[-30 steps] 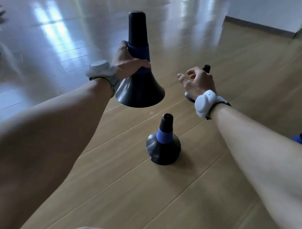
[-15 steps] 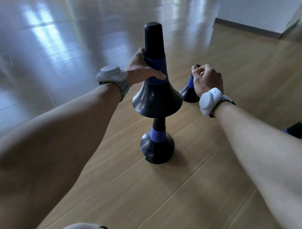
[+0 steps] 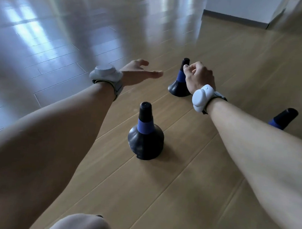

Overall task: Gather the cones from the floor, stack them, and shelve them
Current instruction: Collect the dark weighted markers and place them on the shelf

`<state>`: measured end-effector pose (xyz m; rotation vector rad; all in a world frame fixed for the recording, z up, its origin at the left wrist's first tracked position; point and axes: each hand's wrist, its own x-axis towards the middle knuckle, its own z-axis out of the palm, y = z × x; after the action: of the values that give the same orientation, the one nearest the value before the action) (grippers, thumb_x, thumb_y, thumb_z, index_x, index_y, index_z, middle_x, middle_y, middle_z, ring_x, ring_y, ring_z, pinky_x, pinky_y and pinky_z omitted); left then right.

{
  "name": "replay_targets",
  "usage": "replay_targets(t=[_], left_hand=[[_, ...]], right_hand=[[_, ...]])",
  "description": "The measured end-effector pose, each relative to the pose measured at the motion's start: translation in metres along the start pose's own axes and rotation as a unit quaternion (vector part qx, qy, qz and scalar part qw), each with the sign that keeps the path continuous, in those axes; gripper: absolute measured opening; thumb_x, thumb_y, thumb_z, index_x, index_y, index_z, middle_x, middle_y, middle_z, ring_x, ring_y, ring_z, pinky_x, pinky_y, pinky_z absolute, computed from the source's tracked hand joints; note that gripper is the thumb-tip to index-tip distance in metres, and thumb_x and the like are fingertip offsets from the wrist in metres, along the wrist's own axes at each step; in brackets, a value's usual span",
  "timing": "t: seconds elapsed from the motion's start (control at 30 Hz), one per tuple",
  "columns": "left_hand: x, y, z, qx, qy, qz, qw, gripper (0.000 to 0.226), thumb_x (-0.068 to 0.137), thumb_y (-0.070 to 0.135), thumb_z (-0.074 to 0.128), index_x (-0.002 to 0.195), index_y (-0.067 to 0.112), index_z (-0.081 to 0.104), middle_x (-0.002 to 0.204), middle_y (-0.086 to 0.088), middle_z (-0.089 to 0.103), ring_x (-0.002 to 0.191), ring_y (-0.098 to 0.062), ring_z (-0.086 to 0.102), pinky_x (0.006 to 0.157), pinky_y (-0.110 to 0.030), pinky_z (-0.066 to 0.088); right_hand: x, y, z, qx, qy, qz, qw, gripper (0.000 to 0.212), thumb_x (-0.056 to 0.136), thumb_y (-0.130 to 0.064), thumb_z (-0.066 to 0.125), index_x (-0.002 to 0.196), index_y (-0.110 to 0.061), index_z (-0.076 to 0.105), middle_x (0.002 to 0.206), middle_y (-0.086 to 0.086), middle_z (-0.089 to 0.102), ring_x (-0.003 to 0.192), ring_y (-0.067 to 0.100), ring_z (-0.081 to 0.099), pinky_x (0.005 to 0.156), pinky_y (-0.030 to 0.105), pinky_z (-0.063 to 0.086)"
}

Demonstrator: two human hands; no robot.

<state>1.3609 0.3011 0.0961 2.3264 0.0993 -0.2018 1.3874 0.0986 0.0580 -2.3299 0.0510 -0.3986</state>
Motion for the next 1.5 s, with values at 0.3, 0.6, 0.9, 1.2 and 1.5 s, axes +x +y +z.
replay_targets(t=[0.3,0.6,0.9,1.2,1.5], left_hand=[[0.073,0.072,0.087,0.071,0.039,0.053,0.995,0.07,0.083,0.057,0.062,0.14,0.02,0.044,0.139,-0.005,0.052,0.124,-0.025,0.051,0.099,-0.034,0.043],[0.134,0.166,0.23,0.095,-0.013,0.074,0.993,0.07,0.083,0.054,0.063,0.14,0.02,0.044,0.138,-0.006,0.052,0.126,-0.025,0.05,0.101,-0.033,0.04],[0.179,0.19,0.301,0.17,-0.033,0.065,0.983,0.069,0.081,0.055,0.064,0.139,0.024,0.044,0.137,-0.005,0.052,0.123,-0.025,0.052,0.099,-0.033,0.043],[0.196,0.178,0.233,0.236,-0.024,-0.012,0.971,0.07,0.082,0.053,0.065,0.14,0.021,0.044,0.137,-0.008,0.05,0.123,-0.029,0.049,0.094,-0.033,0.041],[0.28,0.146,0.174,0.247,0.046,-0.019,0.968,0.043,0.076,0.035,0.067,0.11,0.009,0.057,0.1,-0.008,0.056,0.102,-0.023,0.049,0.069,-0.025,0.035]], right_hand=[[0.037,0.095,-0.071,-0.067,0.01,0.069,0.995,0.037,0.087,-0.044,0.056,0.117,-0.022,0.062,0.115,0.003,0.068,0.108,0.028,0.062,0.09,0.034,0.05],[0.072,0.246,-0.163,-0.229,0.005,0.155,0.961,0.044,0.081,-0.032,0.06,0.124,-0.024,0.057,0.128,0.005,0.057,0.121,0.03,0.048,0.098,0.039,0.036],[0.1,0.367,-0.171,-0.201,-0.132,0.285,0.928,0.076,0.074,-0.027,0.076,0.142,-0.025,0.043,0.14,0.01,0.041,0.122,0.035,0.051,0.099,0.037,0.045],[0.131,0.323,-0.137,-0.232,-0.157,0.191,0.941,0.027,0.085,-0.004,0.056,0.111,-0.005,0.062,0.126,0.017,0.046,0.109,0.039,0.056,0.082,0.033,0.046],[0.192,0.256,-0.063,-0.163,-0.065,0.114,0.978,0.027,0.079,-0.025,0.067,0.099,-0.007,0.069,0.109,0.016,0.054,0.094,0.035,0.058,0.078,0.03,0.043]])
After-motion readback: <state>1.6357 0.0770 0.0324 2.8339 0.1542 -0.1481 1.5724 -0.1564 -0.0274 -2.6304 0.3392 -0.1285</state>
